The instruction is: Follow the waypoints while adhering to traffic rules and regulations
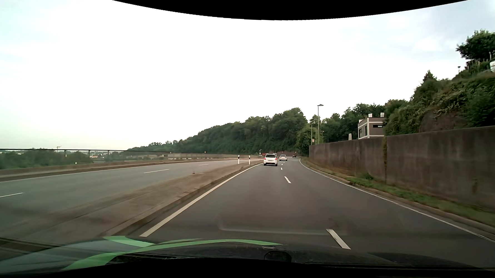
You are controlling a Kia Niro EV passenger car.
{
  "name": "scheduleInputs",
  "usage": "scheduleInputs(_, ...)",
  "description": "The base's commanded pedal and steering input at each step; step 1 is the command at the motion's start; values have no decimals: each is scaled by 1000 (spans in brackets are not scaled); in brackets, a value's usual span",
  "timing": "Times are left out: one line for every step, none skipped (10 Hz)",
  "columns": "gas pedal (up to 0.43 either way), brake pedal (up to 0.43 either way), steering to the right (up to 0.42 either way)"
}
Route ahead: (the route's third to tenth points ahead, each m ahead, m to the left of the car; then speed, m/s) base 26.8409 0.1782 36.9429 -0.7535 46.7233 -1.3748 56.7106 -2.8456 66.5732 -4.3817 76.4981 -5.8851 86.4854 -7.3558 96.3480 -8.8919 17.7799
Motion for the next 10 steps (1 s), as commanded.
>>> scheduleInputs(189,0,12)
scheduleInputs(189,0,12)
scheduleInputs(189,0,12)
scheduleInputs(189,0,12)
scheduleInputs(189,0,12)
scheduleInputs(189,0,11)
scheduleInputs(189,0,11)
scheduleInputs(189,0,11)
scheduleInputs(189,0,11)
scheduleInputs(189,0,11)
